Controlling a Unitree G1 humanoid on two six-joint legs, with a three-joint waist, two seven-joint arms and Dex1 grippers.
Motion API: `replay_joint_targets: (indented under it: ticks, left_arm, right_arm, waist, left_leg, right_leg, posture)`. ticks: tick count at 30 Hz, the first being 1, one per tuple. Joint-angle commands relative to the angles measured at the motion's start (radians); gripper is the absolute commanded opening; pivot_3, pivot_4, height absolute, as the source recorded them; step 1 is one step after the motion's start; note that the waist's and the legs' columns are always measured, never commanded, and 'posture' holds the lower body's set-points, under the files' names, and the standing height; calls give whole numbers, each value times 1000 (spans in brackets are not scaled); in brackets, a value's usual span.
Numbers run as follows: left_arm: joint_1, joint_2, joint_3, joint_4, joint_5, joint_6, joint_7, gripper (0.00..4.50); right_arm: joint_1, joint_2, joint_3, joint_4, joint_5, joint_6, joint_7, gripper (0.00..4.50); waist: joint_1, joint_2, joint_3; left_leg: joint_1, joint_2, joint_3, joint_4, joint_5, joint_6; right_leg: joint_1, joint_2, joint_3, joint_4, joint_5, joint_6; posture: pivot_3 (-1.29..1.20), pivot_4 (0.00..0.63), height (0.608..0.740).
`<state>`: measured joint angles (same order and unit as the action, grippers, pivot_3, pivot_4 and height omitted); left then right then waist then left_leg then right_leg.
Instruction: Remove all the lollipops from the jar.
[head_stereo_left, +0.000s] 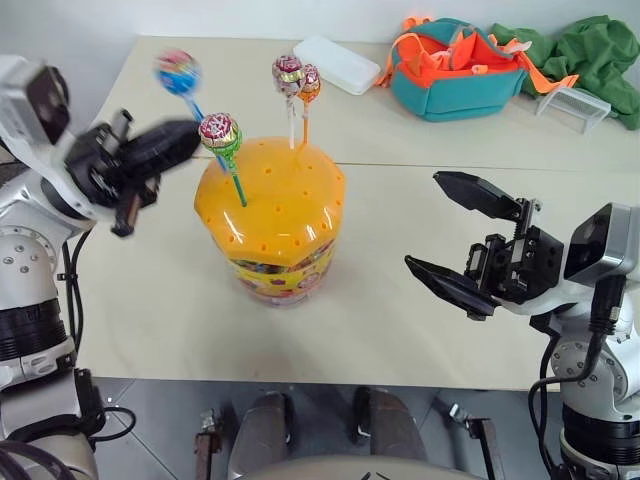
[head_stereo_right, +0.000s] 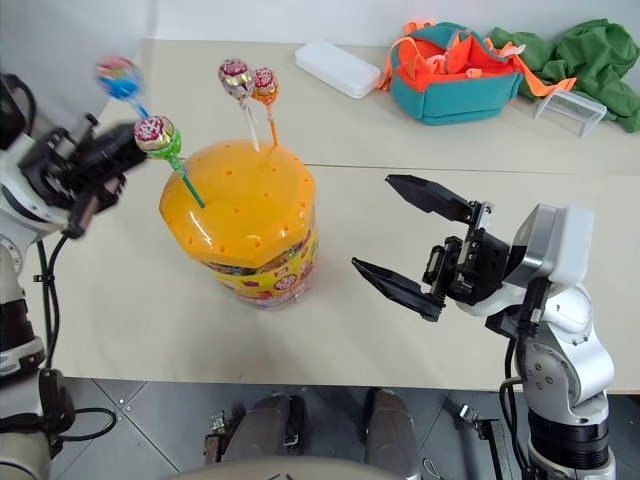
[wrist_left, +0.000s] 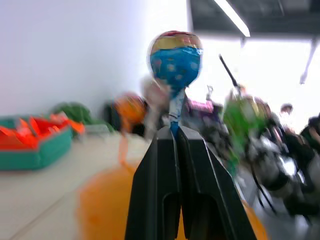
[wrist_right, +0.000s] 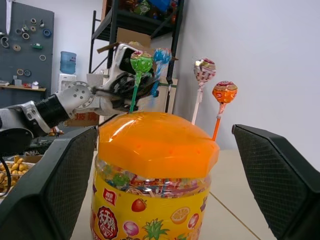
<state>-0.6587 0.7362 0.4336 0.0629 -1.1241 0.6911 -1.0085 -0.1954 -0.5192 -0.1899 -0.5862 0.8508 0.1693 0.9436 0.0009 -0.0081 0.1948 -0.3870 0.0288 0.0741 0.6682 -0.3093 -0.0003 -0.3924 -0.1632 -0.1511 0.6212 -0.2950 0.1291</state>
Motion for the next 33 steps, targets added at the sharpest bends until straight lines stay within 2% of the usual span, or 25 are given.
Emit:
replay_joint_targets:
  ticks: [1,3,7,9,13,17,18,21,24,26,29,33]
  left_arm:
    - [-14,24,145,90,-58,19,112,44]
    - [14,55,184,130,-45,34,128,44]
    - [320,210,182,169,167,20,61,44]
    - [459,245,174,156,240,0,36,44]
    - [755,251,220,68,329,40,64,44]
    - [882,234,240,3,344,92,89,44]
    - [905,233,230,-7,368,78,88,487]
    - [935,232,217,-18,424,28,78,1304]
    - [936,249,235,-16,439,-38,-13,2189]
    - [859,292,272,69,482,-197,-84,2793]
    - [759,322,306,118,443,-279,-209,2793]
    - [559,361,301,-47,138,-36,-280,2793]
  right_arm:
    - [-44,-4,25,-3,1,-32,57,4500]
    - [-60,-24,46,11,-4,-31,111,4500]
    - [-95,-136,89,69,7,19,302,4500]
    - [-100,-168,98,104,-5,12,371,4500]
    - [-104,-200,96,171,-30,-15,469,4500]
    - [-99,-190,81,195,-50,-42,489,4500]
    - [-95,-189,80,197,-55,-51,494,4500]
    - [-81,-178,69,188,-60,-71,481,4500]
    - [-70,-158,40,174,-62,-83,415,4500]
    - [-59,-145,-7,142,-16,-36,309,4500]
    - [-25,-135,-56,103,43,4,228,4500]
    - [22,-115,-136,54,118,39,97,4500]
  waist:
    - [-6,0,0]
    - [-8,0,0]
    - [-18,0,0]
    - [-19,-1,0]
    - [-15,-5,1]
    - [9,-7,1]
    - [11,-7,1]
    - [14,-7,1]
    - [14,-7,1]
    - [17,-7,1]
    - [22,-9,0]
    - [23,-9,0]
  left_leg:
    - [0,0,0,0,0,0]
    - [2,0,0,-2,0,0]
    - [2,0,4,-3,-1,1]
    - [2,0,4,-4,-1,1]
    - [1,1,5,-3,-2,1]
    - [1,2,4,-2,-2,0]
    - [1,2,4,-2,-2,0]
    - [1,2,4,-2,-3,1]
    - [1,2,7,-2,-3,0]
    - [1,2,7,-2,-4,0]
    - [0,3,7,-2,-3,-1]
    - [0,2,9,-2,-5,1]
  right_leg:
    - [0,0,0,0,0,0]
    - [-1,0,1,1,0,0]
    - [-2,0,2,0,0,0]
    - [-2,0,2,-1,0,0]
    - [-2,0,3,-1,0,0]
    - [-2,0,3,-1,0,0]
    - [-2,-1,4,-1,0,0]
    - [-2,-1,5,-2,0,0]
    - [-3,0,5,-2,0,0]
    - [-4,0,5,-1,0,0]
    - [-5,1,5,-1,-1,-2]
    - [-5,0,5,-1,0,-1]
  posture:
    - [0,150,740]
    - [0,150,740]
    - [0,150,740]
    - [0,150,740]
    - [0,150,740]
    - [0,150,740]
    - [0,150,740]
    - [0,150,740]
    - [0,150,740]
    - [0,150,740]
    - [0,150,740]
    - [0,150,740]
